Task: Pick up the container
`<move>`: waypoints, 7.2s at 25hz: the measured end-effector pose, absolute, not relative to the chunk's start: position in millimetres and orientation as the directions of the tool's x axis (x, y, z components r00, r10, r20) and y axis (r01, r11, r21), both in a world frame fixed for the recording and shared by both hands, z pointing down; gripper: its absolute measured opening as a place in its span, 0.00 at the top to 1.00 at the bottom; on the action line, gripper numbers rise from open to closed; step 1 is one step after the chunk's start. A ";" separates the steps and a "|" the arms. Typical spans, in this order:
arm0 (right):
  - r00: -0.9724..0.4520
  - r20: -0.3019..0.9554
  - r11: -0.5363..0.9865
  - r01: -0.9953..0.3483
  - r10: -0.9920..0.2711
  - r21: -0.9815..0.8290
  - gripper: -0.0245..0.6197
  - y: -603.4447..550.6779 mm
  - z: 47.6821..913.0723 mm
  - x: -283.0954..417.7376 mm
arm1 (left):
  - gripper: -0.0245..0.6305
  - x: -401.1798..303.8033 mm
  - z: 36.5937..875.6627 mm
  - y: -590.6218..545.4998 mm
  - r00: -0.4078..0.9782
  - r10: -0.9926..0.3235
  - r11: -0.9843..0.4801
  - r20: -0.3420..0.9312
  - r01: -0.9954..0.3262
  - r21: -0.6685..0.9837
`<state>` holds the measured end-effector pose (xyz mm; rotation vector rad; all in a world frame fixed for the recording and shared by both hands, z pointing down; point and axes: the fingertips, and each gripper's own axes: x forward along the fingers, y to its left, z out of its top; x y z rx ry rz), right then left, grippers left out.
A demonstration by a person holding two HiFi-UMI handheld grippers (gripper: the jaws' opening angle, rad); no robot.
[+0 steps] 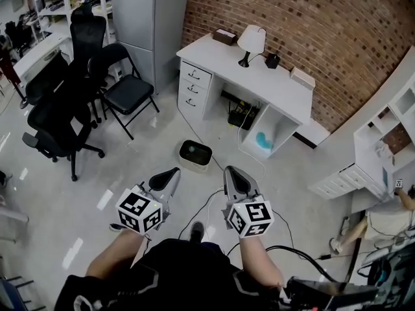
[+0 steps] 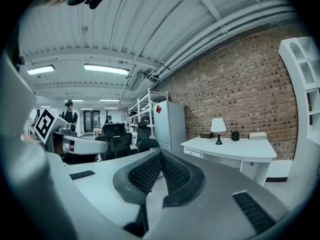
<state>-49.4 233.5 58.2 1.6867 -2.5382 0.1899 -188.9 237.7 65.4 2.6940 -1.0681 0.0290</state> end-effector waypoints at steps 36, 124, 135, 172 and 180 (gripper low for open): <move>-0.491 0.105 0.487 -0.871 -0.865 -0.059 0.95 90.8 64.4 76.6 | 0.95 -67.9 77.2 89.9 0.660 -0.723 -0.634 0.204 -0.751 0.184; -0.411 0.582 0.212 -0.900 -0.701 -0.380 0.83 -209.1 688.6 191.8 | 0.95 60.2 621.3 -160.9 0.757 -0.338 -0.705 0.559 -0.597 0.382; -0.505 0.542 0.295 -0.853 -0.671 -0.430 0.83 -225.7 815.4 181.2 | 0.95 63.2 714.7 -191.5 0.763 -0.378 -0.689 0.524 -0.610 0.391; -0.926 0.068 0.377 -0.217 -0.372 -0.901 0.75 -242.2 1022.2 114.8 | 0.95 75.3 781.6 -207.4 0.821 -0.337 -0.776 0.461 -0.519 0.357; -0.932 0.047 0.355 -0.184 -0.361 -0.917 0.80 -239.9 1018.5 117.8 | 0.95 78.0 784.1 -207.3 0.827 -0.316 -0.785 0.466 -0.503 0.361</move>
